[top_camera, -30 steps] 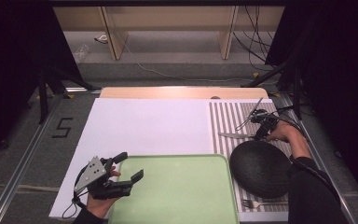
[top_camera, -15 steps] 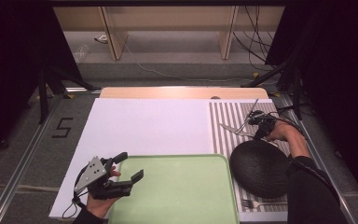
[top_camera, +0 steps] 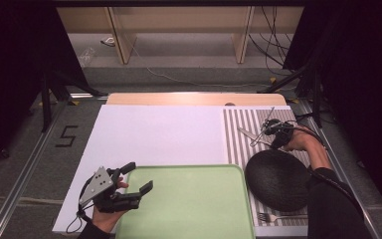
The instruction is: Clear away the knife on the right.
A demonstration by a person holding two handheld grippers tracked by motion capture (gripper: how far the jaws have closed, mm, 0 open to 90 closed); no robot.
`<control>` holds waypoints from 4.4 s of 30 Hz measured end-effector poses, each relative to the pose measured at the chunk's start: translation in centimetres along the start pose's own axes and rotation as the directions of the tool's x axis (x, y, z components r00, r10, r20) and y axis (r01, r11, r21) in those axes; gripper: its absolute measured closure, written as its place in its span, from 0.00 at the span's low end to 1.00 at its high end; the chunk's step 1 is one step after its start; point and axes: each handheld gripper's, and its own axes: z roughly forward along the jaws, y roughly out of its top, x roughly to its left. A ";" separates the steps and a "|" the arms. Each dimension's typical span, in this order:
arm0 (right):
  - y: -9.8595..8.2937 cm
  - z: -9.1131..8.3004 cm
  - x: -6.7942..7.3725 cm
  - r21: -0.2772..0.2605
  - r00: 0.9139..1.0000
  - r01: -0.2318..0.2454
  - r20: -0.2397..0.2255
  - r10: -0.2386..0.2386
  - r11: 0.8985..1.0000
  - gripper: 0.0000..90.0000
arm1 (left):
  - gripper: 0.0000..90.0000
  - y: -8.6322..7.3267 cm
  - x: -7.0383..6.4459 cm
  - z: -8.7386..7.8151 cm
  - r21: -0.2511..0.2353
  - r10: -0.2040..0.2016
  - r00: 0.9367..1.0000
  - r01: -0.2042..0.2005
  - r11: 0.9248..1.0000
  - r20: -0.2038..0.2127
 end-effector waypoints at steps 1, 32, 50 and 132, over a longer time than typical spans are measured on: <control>0.0 0.0 -0.1 -0.005 1.000 0.007 0.008 -0.007 1.000 0.89 | 0.17 0.0 0.0 0.0 -0.001 -0.001 1.000 0.001 1.000 -0.001; 0.3 -6.7 0.8 -0.384 0.956 -0.276 -0.210 0.207 0.881 0.89 | 0.17 0.1 0.1 -0.1 -0.007 0.000 1.000 -0.001 1.000 -0.013; 0.0 -7.6 4.7 -0.528 0.892 -0.389 -0.421 0.165 0.755 0.89 | 0.17 0.1 0.1 -0.2 -0.010 0.002 1.000 -0.002 1.000 -0.023; -0.4 -8.0 20.7 -0.496 0.824 -0.374 -0.565 0.036 0.784 0.89 | 0.17 0.1 0.2 -0.4 -0.033 0.019 0.999 -0.020 0.999 -0.038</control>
